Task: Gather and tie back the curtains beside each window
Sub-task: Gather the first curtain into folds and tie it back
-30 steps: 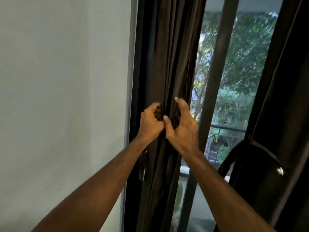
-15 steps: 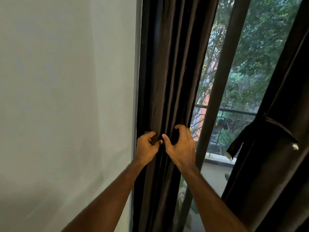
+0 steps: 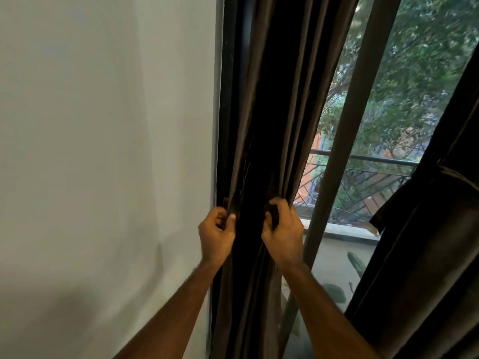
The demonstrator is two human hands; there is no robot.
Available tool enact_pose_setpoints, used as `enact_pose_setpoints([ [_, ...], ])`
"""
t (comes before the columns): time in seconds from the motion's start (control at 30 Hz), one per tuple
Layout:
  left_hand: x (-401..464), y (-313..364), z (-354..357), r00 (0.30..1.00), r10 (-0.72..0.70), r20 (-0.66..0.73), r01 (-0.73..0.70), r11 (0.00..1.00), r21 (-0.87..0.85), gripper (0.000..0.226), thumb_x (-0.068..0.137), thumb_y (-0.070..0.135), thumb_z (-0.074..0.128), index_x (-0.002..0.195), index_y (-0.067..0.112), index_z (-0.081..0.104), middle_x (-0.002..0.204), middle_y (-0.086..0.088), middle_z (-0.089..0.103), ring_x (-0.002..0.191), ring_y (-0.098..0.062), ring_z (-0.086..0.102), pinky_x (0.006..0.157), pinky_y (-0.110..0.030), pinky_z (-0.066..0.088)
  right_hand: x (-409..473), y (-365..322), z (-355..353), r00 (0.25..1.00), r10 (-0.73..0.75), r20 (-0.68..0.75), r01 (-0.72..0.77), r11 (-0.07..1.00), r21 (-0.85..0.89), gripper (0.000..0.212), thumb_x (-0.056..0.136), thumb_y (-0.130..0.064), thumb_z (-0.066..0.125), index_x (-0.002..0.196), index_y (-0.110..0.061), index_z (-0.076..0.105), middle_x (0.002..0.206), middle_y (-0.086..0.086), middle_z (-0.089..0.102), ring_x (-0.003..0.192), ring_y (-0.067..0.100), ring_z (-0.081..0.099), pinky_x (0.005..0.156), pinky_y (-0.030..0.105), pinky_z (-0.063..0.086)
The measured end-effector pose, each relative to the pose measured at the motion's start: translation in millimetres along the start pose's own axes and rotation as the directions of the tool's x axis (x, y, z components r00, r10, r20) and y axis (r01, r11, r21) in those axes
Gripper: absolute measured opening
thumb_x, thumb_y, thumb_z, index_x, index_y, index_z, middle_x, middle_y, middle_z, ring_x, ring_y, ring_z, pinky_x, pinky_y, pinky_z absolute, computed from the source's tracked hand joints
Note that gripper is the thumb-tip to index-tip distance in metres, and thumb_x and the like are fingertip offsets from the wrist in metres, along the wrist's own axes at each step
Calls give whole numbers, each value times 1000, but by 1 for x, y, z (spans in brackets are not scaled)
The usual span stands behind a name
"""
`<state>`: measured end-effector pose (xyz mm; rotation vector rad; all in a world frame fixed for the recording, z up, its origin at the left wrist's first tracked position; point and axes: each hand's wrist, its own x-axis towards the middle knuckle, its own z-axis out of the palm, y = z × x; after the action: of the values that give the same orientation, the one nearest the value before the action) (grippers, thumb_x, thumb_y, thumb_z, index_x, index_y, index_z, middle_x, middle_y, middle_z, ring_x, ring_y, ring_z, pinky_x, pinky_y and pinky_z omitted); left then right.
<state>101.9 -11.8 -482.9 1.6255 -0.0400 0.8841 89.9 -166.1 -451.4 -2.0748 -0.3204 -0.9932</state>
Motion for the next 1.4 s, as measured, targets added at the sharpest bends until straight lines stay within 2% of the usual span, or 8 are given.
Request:
enact_pose_setpoints([
  [0.13,-14,10,3,988,95,122,-92,995,-26,12,92,15,73,82,13,68,70,5,66,64,-7,62,58,-26,51,-7,-13,13,997,78,-14,-74,979,189,43,92,-17,74,127,-23,49,111,0,67,100,16,69,83,36,61],
  [0.27,-10,7,-7,996,72,47,-71,997,-37,8,92,12,72,86,16,75,73,6,71,65,-7,66,60,-26,54,-16,-10,14,998,56,-38,-49,986,162,39,91,-23,76,125,-15,58,114,2,66,106,16,65,91,31,57],
  [0.43,-18,18,-6,969,200,143,-207,978,37,19,94,26,69,84,12,77,71,4,71,63,-11,66,57,-39,55,-26,-8,15,999,-6,-45,12,992,126,12,96,-21,71,104,-12,72,101,4,64,91,16,65,76,38,59],
  [0.6,-27,28,-8,975,222,13,-222,974,41,23,88,24,76,106,9,76,84,3,75,72,-8,71,65,-26,60,-34,-1,2,995,57,-78,-49,994,97,12,98,-21,68,103,-13,75,97,5,69,84,19,67,73,36,59],
  [0.8,-37,50,0,970,242,20,-243,968,71,9,90,15,74,94,9,79,83,3,75,75,-6,71,68,-32,61,-45,0,-9,998,31,-57,-25,995,99,14,98,-23,67,103,-15,77,92,4,71,78,18,67,72,40,59],
  [0.97,-54,59,4,971,233,55,-236,970,59,6,89,10,73,93,8,77,87,1,73,79,-11,70,72,-34,61,-53,-7,-22,993,-103,58,101,994,29,10,92,-13,72,100,-17,78,87,4,73,69,18,67,66,17,47],
  [1.17,-70,74,13,979,202,-22,-197,971,139,28,87,40,73,90,13,73,79,2,68,71,-12,67,64,-38,59,-54,-3,-35,984,-161,79,157,986,53,16,92,-21,61,91,-13,75,74,5,66,55,21,62,53,21,38],
  [1.4,-68,78,-6,960,243,-140,-210,953,217,5,93,16,68,90,15,71,81,1,67,73,-13,65,65,-43,57,-70,11,-63,996,-71,61,46,938,343,22,98,-18,69,118,-20,62,99,-5,69,88,8,67,76,27,56],
])
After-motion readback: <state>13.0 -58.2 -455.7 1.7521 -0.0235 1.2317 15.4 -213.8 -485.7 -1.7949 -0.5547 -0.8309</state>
